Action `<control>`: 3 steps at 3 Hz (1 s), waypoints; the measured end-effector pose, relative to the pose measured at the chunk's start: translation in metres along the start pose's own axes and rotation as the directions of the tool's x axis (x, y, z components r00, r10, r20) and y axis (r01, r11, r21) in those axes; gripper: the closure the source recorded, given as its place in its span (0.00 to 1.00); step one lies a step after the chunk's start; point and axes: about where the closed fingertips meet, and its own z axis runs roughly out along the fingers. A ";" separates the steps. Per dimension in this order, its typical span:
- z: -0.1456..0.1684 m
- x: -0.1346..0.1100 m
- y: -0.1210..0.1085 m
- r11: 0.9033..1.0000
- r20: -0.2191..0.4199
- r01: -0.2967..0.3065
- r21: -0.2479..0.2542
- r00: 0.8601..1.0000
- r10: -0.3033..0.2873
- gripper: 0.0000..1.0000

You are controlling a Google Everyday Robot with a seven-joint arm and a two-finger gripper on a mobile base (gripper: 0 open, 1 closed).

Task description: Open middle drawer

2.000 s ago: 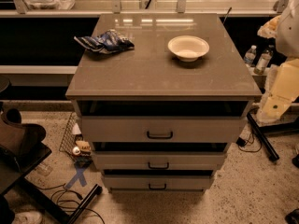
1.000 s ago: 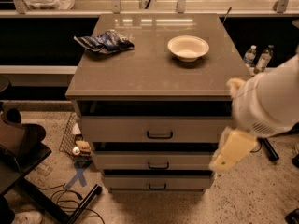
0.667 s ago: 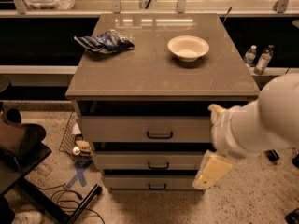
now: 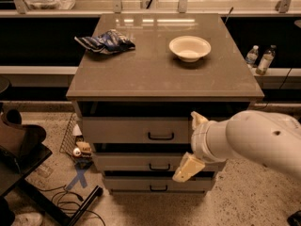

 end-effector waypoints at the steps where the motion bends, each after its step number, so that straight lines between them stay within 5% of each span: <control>1: 0.000 -0.007 -0.017 0.998 0.031 -0.002 0.065 1.000 0.000 0.00; 3: 0.018 0.011 -0.008 0.998 0.056 0.004 0.068 0.998 -0.008 0.00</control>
Offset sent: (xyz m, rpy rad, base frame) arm 0.0160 0.0005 0.0079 0.0195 -0.0643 -0.0234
